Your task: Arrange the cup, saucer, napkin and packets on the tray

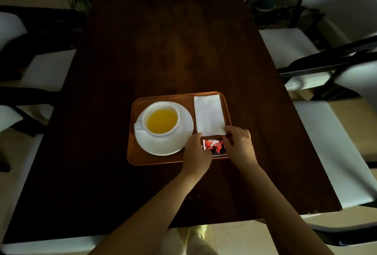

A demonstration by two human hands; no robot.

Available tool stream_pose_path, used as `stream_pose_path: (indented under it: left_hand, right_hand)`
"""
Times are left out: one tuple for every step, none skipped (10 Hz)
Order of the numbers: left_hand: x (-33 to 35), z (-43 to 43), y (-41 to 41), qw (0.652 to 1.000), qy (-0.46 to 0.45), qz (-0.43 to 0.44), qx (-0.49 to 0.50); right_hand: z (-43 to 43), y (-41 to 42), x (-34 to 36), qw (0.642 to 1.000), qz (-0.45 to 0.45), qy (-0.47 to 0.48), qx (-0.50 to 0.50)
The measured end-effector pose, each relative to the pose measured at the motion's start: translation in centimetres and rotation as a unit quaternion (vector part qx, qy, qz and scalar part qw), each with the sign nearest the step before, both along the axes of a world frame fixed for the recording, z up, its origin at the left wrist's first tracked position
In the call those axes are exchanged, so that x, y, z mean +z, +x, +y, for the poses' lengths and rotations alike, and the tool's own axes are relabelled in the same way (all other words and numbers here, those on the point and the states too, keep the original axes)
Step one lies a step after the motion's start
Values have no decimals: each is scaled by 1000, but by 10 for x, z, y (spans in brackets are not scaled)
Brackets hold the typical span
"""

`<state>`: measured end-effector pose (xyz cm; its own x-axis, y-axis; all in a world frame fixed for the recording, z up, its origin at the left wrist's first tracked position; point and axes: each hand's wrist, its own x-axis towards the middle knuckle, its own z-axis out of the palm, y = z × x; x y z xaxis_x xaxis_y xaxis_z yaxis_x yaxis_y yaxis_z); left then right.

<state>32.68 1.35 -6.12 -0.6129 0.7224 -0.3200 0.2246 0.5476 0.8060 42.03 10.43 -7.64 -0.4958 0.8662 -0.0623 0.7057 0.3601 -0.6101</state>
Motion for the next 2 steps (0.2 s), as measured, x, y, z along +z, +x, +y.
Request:
stream_pose_path:
  left_hand:
    - [5,-2,-1,1000,-7,14,-16]
    - [12,-7,-5,999,-8,35,-31]
  right_hand:
    - [-1,0,8,1000,-3,-7,2]
    - [3,0,16,1000,4,1,-7]
